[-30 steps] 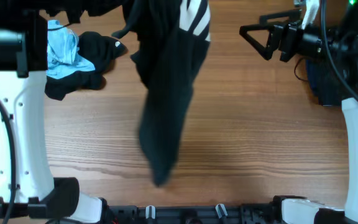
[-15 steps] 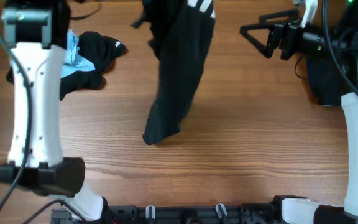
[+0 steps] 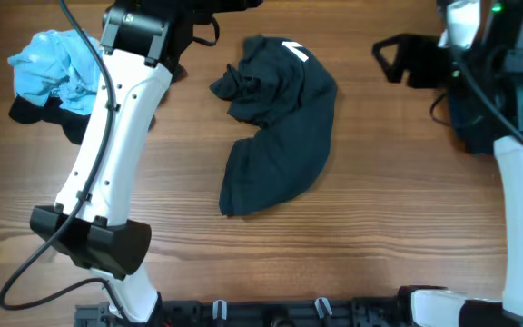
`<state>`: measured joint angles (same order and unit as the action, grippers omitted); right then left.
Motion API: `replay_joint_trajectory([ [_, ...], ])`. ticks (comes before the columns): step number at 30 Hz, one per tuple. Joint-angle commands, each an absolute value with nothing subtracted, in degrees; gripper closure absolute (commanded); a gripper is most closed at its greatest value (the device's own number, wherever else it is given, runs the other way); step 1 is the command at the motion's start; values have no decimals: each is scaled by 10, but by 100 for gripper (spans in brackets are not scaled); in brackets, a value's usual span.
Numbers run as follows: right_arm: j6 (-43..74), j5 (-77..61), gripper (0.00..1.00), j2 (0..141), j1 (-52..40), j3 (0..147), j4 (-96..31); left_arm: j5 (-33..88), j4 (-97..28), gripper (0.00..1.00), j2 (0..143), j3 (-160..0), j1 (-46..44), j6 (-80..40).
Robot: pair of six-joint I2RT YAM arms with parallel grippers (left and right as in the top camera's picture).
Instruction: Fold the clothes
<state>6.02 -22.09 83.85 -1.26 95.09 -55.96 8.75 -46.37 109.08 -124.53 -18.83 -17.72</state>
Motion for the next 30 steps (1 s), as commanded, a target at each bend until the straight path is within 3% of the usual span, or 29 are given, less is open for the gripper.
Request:
replay_joint_trajectory([
  [1,46,-116,9,874,-81,957,-591,-23,-521,3,1071,-1249,-149,-194],
  [5,48,-103,9,917,-130,957,-591,-27,-566,1,1043,-1249,-66,-252],
  [10,101,-116,19,997,-183,957,-503,-25,-621,4,1037,-1249,7,-260],
  [19,228,-69,30,1148,-264,957,-342,-59,-685,12,1040,-1249,17,-257],
  [30,243,42,34,1226,-325,957,-289,-59,-690,12,1040,-1249,17,-258],
])
